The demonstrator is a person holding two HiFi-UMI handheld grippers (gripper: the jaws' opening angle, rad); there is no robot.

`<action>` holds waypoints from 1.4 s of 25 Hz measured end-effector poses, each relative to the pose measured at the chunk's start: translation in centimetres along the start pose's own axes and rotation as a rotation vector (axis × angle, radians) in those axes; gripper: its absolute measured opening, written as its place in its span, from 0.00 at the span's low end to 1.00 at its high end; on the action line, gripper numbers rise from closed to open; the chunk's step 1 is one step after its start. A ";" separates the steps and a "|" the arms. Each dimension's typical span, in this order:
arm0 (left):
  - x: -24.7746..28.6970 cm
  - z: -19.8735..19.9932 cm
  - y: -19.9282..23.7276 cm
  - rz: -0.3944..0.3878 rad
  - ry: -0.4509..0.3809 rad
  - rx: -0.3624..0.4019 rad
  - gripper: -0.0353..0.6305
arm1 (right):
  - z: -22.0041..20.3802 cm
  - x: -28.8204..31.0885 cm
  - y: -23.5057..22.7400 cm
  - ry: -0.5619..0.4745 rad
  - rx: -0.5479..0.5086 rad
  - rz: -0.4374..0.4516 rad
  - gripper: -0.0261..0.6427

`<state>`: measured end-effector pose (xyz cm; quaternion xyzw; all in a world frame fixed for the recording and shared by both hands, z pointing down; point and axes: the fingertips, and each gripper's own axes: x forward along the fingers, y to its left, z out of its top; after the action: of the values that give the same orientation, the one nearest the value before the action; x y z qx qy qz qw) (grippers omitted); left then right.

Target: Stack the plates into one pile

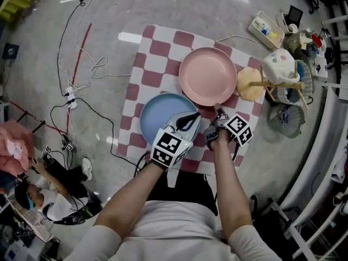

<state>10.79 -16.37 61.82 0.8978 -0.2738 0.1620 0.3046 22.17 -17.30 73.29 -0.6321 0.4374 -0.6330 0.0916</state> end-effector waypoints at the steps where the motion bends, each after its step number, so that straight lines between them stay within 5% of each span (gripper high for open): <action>1: 0.1 0.0 0.2 0.000 0.001 -0.001 0.06 | 0.0 0.3 0.0 0.001 0.005 -0.003 0.15; 11: -0.2 -0.1 1.3 0.005 0.006 -0.009 0.06 | 0.6 2.9 -0.4 0.018 0.077 -0.040 0.13; 20: -2.0 0.3 2.9 0.055 -0.014 -0.031 0.06 | 1.5 2.7 0.2 0.002 0.213 0.048 0.08; 35: -6.1 2.5 0.4 0.131 -0.098 -0.029 0.06 | -0.5 -2.6 4.9 0.114 0.052 0.107 0.08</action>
<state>5.99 -15.78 57.33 0.8802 -0.3489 0.1337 0.2927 20.10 -18.31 68.20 -0.5683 0.4587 -0.6731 0.1167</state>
